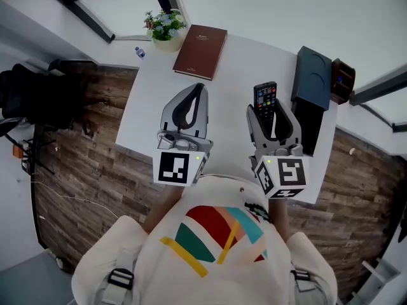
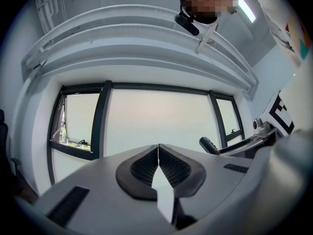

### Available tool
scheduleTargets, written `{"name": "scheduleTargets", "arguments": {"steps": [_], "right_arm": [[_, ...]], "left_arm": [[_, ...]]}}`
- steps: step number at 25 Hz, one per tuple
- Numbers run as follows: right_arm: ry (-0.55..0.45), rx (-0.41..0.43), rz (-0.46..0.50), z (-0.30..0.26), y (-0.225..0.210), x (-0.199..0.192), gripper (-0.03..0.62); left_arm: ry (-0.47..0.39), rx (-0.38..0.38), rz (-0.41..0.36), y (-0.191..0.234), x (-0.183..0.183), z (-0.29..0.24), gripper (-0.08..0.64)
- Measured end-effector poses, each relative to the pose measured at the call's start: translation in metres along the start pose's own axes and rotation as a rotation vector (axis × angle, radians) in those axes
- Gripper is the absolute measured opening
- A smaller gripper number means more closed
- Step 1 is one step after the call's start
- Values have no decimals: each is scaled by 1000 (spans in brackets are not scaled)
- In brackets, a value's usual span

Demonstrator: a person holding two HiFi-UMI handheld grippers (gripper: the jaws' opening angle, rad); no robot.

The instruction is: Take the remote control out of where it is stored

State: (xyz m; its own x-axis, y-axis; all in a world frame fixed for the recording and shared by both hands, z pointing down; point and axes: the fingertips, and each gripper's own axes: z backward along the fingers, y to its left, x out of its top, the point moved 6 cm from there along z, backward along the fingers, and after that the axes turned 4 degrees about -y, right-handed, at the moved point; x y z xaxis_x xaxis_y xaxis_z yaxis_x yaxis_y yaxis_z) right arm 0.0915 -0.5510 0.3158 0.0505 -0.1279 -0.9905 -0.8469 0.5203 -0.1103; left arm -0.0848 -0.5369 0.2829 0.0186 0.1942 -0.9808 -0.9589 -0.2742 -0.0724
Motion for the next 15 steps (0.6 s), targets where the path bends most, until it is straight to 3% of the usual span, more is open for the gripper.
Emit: {"name": "scheduleTargets", "arguments": {"steps": [15], "right_arm": [[-12, -82, 24, 2, -22, 4, 249]], "left_arm": [[-10, -41, -2, -7, -2, -25, 9]]}}
